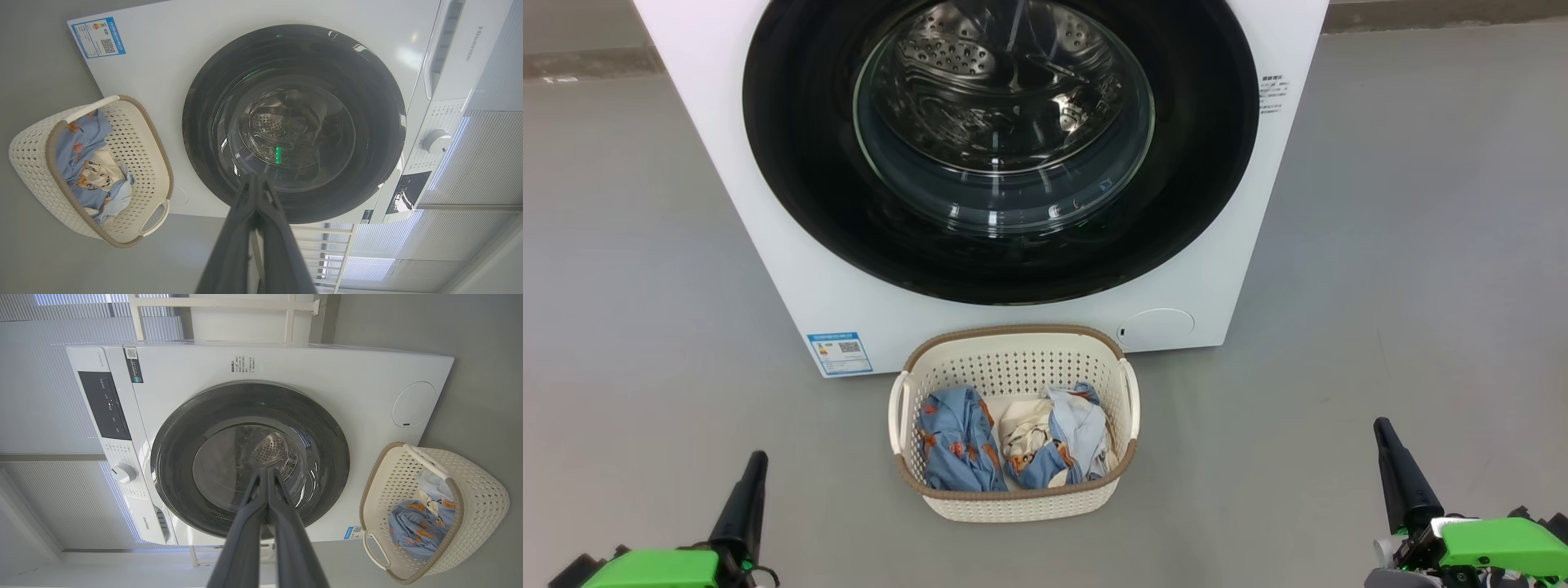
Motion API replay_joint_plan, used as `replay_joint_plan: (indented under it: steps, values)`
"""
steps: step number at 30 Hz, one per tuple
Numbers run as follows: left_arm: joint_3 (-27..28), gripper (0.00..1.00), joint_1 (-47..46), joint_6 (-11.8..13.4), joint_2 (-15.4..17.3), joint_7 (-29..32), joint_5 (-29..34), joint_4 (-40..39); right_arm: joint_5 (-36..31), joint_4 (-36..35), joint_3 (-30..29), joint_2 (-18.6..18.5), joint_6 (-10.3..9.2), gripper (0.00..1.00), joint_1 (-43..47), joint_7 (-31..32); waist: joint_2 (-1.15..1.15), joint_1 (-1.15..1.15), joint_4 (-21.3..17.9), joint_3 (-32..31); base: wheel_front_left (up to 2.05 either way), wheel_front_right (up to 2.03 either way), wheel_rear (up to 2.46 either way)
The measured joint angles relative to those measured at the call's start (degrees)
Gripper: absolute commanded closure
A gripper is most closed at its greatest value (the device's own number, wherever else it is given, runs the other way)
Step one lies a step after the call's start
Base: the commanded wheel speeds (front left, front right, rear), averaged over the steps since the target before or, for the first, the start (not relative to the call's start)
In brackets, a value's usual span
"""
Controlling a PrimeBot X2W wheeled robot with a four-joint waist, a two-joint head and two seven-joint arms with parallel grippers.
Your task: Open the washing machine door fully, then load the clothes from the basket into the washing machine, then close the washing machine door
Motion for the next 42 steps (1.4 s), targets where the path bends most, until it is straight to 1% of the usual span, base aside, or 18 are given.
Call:
replay_joint_plan:
  steps: [2,3,6,8,15,19,24,34,42]
  values:
    - [-0.1,1.0,0.1,0.01,-0.07,-0.01,0.04,0.43,-0.01,0.4,-0.02,0.11,0.0,1.0,0.22,-0.07,0.0,0.0,0.0,0.0,0.0,0.0,0.0]
    - [-0.21,0.0,0.34,0.02,-0.22,-0.01,0.04,1.09,-0.01,1.07,-0.03,0.27,0.0,0.0,0.65,-0.07,0.0,0.0,0.0,0.0,0.0,0.0,0.0]
    - [-0.43,0.0,2.03,0.03,-1.02,-0.02,0.05,2.83,-0.01,3.18,-0.03,0.58,0.0,0.0,2.11,-0.07,0.0,0.0,0.0,0.02,0.0,0.0,0.0]
    - [-0.62,0.0,2.53,0.08,-1.38,-0.03,0.12,3.16,-0.02,3.37,0.0,0.62,0.0,0.0,2.68,-0.09,0.0,0.0,0.0,0.03,0.0,0.0,0.0]
    - [-1.46,0.0,2.35,0.08,-1.22,-1.04,0.8,2.56,-0.74,2.79,0.53,0.52,0.0,0.0,2.63,-1.12,0.0,0.01,-0.01,-0.03,0.0,0.0,0.0]
    - [-2.18,0.0,2.24,0.08,-1.03,-1.88,1.74,2.18,-2.21,2.49,1.59,0.25,0.0,0.0,2.49,-1.88,0.0,0.01,-0.02,0.04,0.0,0.0,0.0]
    - [-3.08,0.0,2.2,0.08,-0.18,-2.87,2.85,1.83,-3.79,2.22,2.21,-0.12,0.0,0.0,2.36,-2.65,0.0,0.01,-0.01,0.03,0.0,0.0,0.0]
    - [-4.41,0.0,1.82,0.08,0.62,-4.36,7.77,1.25,-8.26,1.85,3.85,-1.48,0.0,0.0,1.08,-4.46,0.0,0.01,0.03,0.0,0.0,0.0,0.0]
    - [-5.34,0.0,1.33,0.08,1.16,-5.91,12.51,0.75,-13.07,1.34,5.11,-1.74,0.0,0.0,0.0,-5.68,0.0,0.0,0.06,-0.04,0.0,0.0,0.0]
